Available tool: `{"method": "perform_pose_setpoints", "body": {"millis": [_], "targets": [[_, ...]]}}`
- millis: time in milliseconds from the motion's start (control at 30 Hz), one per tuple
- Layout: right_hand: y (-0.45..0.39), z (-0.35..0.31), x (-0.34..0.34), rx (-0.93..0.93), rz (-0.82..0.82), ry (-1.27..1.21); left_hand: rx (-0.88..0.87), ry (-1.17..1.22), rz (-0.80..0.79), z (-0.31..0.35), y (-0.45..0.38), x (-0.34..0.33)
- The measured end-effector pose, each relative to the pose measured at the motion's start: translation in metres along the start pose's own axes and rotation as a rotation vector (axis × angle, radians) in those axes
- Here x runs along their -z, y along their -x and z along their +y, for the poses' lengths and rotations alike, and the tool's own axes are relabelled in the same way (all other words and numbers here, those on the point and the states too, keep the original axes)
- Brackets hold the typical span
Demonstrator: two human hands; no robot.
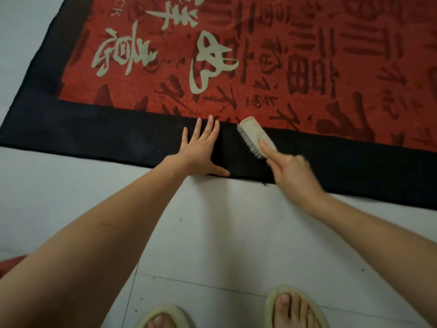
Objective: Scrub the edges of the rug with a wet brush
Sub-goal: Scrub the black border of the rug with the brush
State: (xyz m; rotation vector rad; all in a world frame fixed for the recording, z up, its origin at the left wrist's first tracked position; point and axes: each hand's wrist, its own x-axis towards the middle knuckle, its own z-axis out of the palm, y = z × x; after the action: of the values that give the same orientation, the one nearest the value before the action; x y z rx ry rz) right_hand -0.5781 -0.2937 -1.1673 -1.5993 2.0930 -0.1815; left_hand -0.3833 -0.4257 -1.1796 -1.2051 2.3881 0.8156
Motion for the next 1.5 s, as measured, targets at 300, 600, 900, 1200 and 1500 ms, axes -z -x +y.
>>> {"method": "perform_pose_setpoints", "body": {"millis": [300,600,900,1200,1500], "targets": [[0.022,-0.017,-0.01,-0.019,-0.039,0.036,0.013,-0.027,-0.017,0.002,0.003,0.001],[-0.011,0.03,0.031,-0.022,0.212,-0.118,-0.016,0.106,-0.079,0.019,-0.004,0.036],[0.016,0.037,0.0,0.025,0.022,-0.128,-0.08,-0.244,-0.152,0.048,-0.033,0.004],[0.024,0.037,0.005,0.049,-0.046,-0.039,-0.021,-0.275,-0.164,0.055,-0.036,0.005],[0.088,0.032,0.01,-0.038,-0.178,-0.193,-0.014,-0.258,-0.205,0.057,-0.029,0.009]]}}
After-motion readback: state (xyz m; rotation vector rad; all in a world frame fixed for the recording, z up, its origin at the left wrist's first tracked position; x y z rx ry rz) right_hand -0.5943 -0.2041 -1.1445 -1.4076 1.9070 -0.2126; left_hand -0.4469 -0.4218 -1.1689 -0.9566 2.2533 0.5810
